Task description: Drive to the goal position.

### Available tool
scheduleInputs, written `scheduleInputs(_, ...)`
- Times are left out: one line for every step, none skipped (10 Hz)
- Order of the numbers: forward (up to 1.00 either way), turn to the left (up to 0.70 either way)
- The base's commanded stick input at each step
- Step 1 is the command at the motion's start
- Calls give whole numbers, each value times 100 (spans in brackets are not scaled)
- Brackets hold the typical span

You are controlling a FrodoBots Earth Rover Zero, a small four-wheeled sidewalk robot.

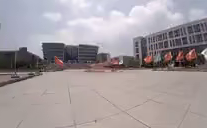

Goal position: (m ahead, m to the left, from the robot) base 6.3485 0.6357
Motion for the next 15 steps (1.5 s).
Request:
scheduleInputs(100,0)
scheduleInputs(100,0)
scheduleInputs(100,4)
scheduleInputs(100,28)
scheduleInputs(100,40)
scheduleInputs(100,40)
scheduleInputs(100,11)
scheduleInputs(100,0)
scheduleInputs(100,0)
scheduleInputs(100,0)
scheduleInputs(100,0)
scheduleInputs(100,0)
scheduleInputs(100,0)
scheduleInputs(100,0)
scheduleInputs(100,0)
